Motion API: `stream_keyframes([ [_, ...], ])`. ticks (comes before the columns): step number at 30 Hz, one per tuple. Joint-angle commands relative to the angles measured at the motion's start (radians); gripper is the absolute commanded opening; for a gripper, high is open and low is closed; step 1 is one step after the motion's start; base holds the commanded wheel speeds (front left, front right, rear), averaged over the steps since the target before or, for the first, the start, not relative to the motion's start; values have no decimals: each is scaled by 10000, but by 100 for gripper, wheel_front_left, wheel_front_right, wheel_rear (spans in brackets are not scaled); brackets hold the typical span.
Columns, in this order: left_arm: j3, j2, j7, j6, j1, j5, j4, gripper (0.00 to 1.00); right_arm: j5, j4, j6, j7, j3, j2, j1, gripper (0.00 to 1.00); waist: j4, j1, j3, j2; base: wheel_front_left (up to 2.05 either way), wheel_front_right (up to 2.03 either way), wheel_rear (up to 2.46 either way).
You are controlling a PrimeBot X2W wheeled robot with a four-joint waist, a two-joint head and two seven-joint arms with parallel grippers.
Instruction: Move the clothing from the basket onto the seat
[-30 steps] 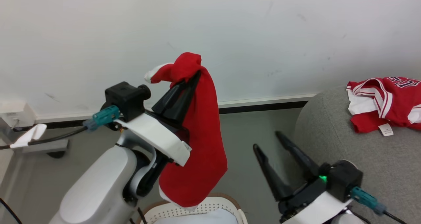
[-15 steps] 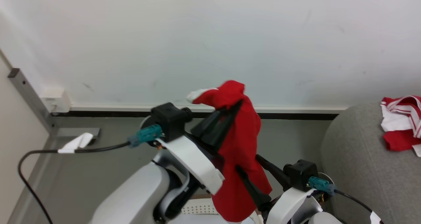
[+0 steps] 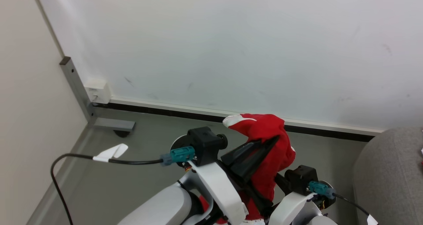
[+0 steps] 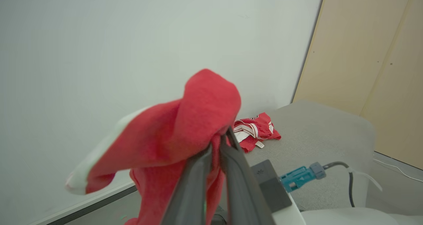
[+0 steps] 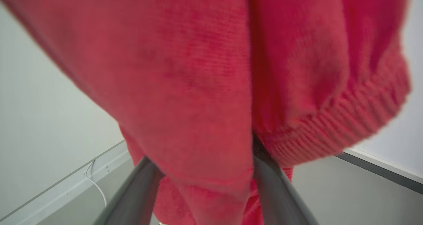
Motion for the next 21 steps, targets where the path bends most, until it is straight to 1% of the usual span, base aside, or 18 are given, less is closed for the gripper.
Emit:
stream_keyframes([
  [1,28,24,-38,42,135,-47,-41,0,95,100,-26,-100,39,-50,-135,100,113,-1,-43,0,0,0,0],
  [2,62,41,-57,91,156,-50,-35,0,135,130,-26,-123,98,-44,-152,57,149,-1,-52,0,0,0,0],
  [3,81,62,-72,129,165,-57,-29,0,206,168,-26,-197,158,-38,-166,0,176,-1,-60,0,0,0,0],
  [7,218,162,-170,229,188,-70,-3,0,404,241,-26,-282,445,-119,-177,0,207,-1,-69,0,0,0,0],
  [10,394,268,-328,328,269,-86,147,0,529,167,-26,-599,432,-207,-130,0,134,-1,-57,0,0,0,0],
  [16,499,431,-576,424,548,-142,447,0,638,-230,-26,-1325,3,-385,92,0,-170,-1,-13,0,0,0,0],
  [21,388,393,-729,481,784,-115,538,0,475,-847,-24,-1737,-612,-666,214,0,-658,-1,161,0,0,0,0],
])
